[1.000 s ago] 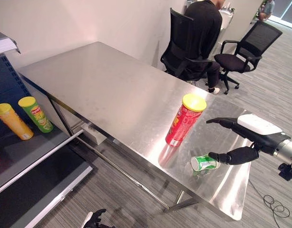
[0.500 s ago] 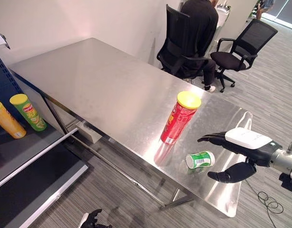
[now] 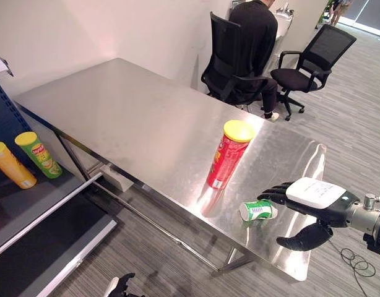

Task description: Put the goods on the table back onto the shelves and tidy them up.

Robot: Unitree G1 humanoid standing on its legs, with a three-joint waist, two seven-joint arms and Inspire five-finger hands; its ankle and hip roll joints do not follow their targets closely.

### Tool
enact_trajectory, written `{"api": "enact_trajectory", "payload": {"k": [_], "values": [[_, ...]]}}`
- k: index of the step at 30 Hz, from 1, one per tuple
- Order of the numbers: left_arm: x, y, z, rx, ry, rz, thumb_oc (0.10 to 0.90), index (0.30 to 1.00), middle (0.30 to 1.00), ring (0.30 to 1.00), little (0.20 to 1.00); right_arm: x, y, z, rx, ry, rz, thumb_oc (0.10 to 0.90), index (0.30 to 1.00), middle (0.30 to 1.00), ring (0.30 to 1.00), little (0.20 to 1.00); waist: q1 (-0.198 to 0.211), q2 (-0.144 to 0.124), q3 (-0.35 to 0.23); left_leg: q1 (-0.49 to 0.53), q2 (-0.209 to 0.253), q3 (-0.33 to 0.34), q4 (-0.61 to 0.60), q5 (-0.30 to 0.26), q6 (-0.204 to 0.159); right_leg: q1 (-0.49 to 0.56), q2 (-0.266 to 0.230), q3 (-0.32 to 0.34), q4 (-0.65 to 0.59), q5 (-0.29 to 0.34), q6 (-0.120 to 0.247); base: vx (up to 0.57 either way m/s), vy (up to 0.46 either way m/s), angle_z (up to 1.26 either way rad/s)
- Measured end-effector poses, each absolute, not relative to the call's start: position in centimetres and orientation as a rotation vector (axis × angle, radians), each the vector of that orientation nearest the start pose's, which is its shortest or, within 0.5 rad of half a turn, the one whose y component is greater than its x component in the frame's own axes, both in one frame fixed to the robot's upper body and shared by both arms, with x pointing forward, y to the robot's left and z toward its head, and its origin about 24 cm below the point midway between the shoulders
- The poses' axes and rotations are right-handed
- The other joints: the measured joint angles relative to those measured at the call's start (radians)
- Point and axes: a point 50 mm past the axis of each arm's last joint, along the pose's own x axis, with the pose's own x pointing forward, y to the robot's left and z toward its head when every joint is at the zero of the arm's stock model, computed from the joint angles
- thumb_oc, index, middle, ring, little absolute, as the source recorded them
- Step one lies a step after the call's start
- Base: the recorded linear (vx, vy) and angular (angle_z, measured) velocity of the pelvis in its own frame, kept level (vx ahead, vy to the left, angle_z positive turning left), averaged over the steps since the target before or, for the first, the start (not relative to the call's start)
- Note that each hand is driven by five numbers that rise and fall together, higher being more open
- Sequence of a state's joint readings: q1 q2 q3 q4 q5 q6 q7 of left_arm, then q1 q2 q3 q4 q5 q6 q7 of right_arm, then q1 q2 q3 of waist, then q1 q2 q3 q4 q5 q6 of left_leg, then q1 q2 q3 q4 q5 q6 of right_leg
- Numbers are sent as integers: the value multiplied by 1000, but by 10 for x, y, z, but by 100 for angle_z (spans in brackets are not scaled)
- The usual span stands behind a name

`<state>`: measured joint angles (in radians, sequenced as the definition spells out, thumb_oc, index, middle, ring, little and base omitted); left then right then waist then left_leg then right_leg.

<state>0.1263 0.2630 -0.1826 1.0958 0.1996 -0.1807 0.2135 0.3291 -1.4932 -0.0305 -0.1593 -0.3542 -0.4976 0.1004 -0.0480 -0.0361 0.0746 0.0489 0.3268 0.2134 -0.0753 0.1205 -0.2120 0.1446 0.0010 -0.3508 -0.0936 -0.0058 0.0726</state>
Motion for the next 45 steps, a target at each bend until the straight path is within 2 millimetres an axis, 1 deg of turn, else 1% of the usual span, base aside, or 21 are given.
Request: {"api": "enact_trajectory", "payload": {"k": [4,6,10,18,19,20,21,23,24,25,28,32,41,43,45], "values": [[82,235,-152,593,998,7,800,900,900,900,900,203,-276,146,-1716,-133,834,800,900,900,900,900,4,7,-4,-1,0,0,0,0,0,0,0,-1,0,0,0,0,0,0],[82,235,-152,602,994,9,800,900,900,900,900,202,-281,141,-1714,-108,837,800,900,900,900,900,7,9,-5,-2,-2,0,-1,0,0,0,-1,-2,0,0,0,0,0,0],[81,234,-152,618,991,1,800,900,900,900,900,202,-288,138,-1713,-82,816,800,900,900,900,900,6,12,-7,-3,-3,0,-1,0,0,1,-2,-2,0,-1,1,0,0,0],[80,230,-153,659,979,-42,800,900,900,900,900,203,-288,136,-1711,-86,817,800,900,900,900,900,0,25,-11,-3,-3,1,-3,0,0,1,-3,-2,0,-2,3,0,0,0],[80,230,-152,660,976,-44,800,900,900,900,900,203,-288,135,-1709,-91,812,726,789,789,789,789,-3,27,-9,-3,-4,1,-3,0,0,0,-4,-2,0,-2,3,0,0,0],[80,230,-153,662,975,-47,800,900,900,900,900,203,-288,135,-1709,-91,811,689,733,733,733,733,-4,28,-9,-2,-4,2,-4,0,0,0,-4,-2,0,-3,4,0,0,0],[80,230,-153,668,974,-53,800,900,900,900,900,203,-288,135,-1709,-89,809,595,592,592,592,592,-6,28,-9,-2,-4,2,-4,0,0,0,-4,-2,0,-3,4,0,0,0],[80,229,-153,672,972,-58,800,900,900,900,900,203,-289,135,-1708,-85,804,541,512,512,512,512,-13,29,-9,-2,-4,3,-4,0,0,0,-4,-2,0,-3,4,0,0,0],[79,229,-153,672,974,-58,800,900,900,900,900,203,-290,134,-1704,-82,796,445,368,368,368,368,-17,29,-8,-2,-4,4,-6,0,0,-1,-4,-2,0,-3,4,0,0,0],[78,229,-153,672,976,-58,800,900,900,900,900,204,-291,134,-1692,-95,773,400,300,300,300,300,-19,30,-8,-1,-4,5,-7,0,0,-1,-4,-2,0,-3,4,0,0,0],[78,229,-153,672,977,-59,800,900,900,900,900,206,-291,132,-1664,-111,717,400,300,300,300,300,-22,32,-7,3,-5,11,-11,0,0,-1,-5,1,0,-3,4,2,3,-1],[77,229,-153,671,977,-57,800,900,900,900,900,207,-293,130,-1643,-108,683,400,300,300,300,300,-23,37,-4,11,-5,14,-13,0,0,-2,-5,1,0,-3,4,0,0,0],[76,230,-153,670,981,-54,800,900,900,900,900,206,-300,125,-1614,-84,621,400,300,300,300,300,-24,36,-3,12,-3,23,-14,-1,1,-2,-4,5,0,-3,4,1,2,-1],[76,230,-153,670,981,-53,800,900,900,900,900,206,-302,126,-1620,-79,605,400,300,300,300,300,-27,36,-3,14,-3,24,-14,-1,1,-3,-4,6,0,-3,4,0,0,0],[76,230,-153,668,982,-48,800,900,900,900,900,208,-306,136,-1638,-94,563,400,300,300,300,300,-28,36,-3,13,-3,25,-14,-1,1,-4,-4,7,0,-3,4,0,0,0]]}}
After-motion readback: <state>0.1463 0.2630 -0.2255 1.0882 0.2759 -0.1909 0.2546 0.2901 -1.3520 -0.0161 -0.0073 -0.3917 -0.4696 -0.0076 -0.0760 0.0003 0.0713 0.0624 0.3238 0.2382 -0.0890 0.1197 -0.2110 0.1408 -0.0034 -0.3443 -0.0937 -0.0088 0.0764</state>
